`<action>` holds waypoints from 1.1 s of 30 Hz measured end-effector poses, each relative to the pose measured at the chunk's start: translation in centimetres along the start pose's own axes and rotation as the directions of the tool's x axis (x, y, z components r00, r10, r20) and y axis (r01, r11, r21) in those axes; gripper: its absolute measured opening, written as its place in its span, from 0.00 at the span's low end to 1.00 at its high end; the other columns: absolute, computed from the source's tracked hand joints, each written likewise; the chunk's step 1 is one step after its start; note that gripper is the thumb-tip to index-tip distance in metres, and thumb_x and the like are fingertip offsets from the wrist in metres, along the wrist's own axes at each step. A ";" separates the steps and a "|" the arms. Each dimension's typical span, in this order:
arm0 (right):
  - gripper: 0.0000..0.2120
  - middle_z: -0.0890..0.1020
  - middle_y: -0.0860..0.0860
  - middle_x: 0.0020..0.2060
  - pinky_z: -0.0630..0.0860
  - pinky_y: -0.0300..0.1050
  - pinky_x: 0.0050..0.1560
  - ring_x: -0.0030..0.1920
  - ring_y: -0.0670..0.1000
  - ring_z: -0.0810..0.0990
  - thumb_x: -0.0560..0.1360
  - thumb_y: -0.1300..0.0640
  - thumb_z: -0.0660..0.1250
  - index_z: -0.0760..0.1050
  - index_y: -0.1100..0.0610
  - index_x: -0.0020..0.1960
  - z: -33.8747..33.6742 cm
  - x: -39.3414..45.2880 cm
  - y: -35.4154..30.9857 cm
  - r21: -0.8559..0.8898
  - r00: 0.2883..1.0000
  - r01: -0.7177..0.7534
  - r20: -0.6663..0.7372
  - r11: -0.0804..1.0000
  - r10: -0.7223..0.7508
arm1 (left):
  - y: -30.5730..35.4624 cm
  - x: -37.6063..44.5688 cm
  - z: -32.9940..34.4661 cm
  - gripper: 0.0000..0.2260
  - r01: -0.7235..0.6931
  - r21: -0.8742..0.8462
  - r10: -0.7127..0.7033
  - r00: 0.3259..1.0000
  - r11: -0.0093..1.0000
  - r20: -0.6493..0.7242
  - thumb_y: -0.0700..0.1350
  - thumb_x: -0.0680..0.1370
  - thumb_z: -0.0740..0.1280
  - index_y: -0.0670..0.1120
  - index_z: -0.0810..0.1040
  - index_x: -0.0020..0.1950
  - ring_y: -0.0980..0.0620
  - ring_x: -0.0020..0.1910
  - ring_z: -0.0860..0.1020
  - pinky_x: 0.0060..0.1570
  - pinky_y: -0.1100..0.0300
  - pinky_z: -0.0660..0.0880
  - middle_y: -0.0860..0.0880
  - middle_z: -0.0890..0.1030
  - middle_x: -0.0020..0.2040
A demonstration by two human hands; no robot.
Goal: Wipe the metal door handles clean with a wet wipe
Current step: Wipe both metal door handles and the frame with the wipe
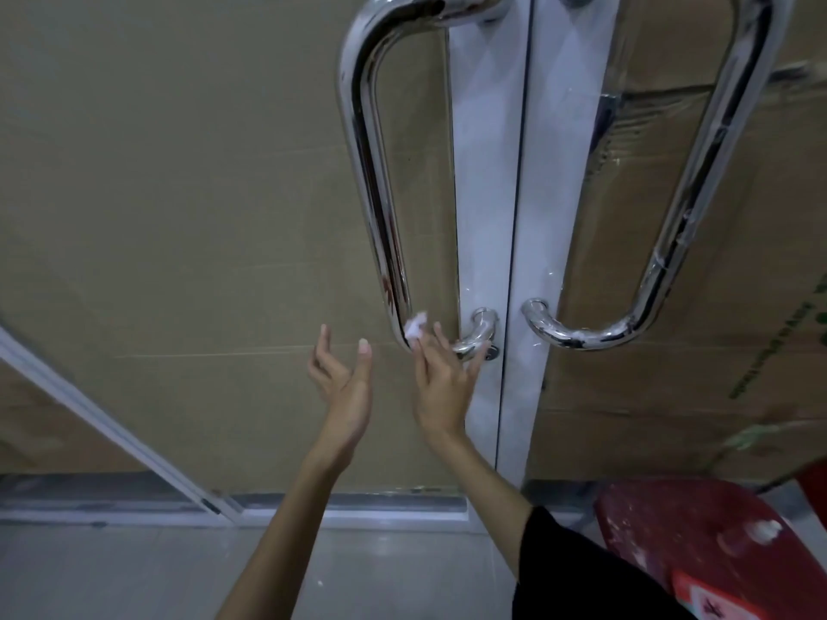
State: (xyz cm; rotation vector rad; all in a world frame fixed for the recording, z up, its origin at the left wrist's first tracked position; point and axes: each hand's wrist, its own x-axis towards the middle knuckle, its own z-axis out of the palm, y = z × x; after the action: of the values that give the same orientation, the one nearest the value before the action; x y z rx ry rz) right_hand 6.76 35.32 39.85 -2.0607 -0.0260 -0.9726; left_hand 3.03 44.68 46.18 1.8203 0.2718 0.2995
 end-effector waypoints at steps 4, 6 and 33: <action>0.14 0.82 0.45 0.57 0.35 0.57 0.74 0.66 0.50 0.74 0.74 0.59 0.68 0.80 0.52 0.58 -2.6 0.5 6.0 -0.255 0.974 0.225 0.068 0.940 -0.214 | -0.3 -0.1 0.1 0.25 0.017 -0.024 -0.017 1.000 1.000 0.009 0.53 0.81 0.55 0.52 0.51 0.76 0.51 0.75 0.54 0.74 0.52 0.52 0.47 0.50 0.77; 0.10 0.84 0.46 0.52 0.34 0.54 0.74 0.65 0.51 0.75 0.76 0.56 0.65 0.82 0.54 0.54 -3.0 2.1 5.5 -0.268 0.995 0.098 0.041 0.958 -0.091 | -0.4 0.2 0.7 0.25 0.024 -0.041 -0.024 1.000 0.999 -0.005 0.52 0.81 0.56 0.50 0.53 0.76 0.50 0.75 0.55 0.74 0.53 0.52 0.46 0.53 0.76; 0.10 0.84 0.54 0.52 0.58 0.49 0.73 0.56 0.51 0.82 0.76 0.61 0.65 0.82 0.60 0.53 -1.0 0.7 4.0 -0.192 0.958 0.287 0.078 0.938 -0.277 | -2.3 0.8 3.6 0.19 0.209 -0.247 -0.150 0.959 0.946 0.239 0.53 0.83 0.49 0.44 0.61 0.69 0.53 0.61 0.67 0.61 0.59 0.59 0.49 0.72 0.61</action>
State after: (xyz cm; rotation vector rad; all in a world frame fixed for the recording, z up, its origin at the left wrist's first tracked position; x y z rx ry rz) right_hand 8.00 31.83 37.88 -2.3109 -0.2671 -1.1365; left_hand 4.93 42.33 43.12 1.5291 0.2300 0.0052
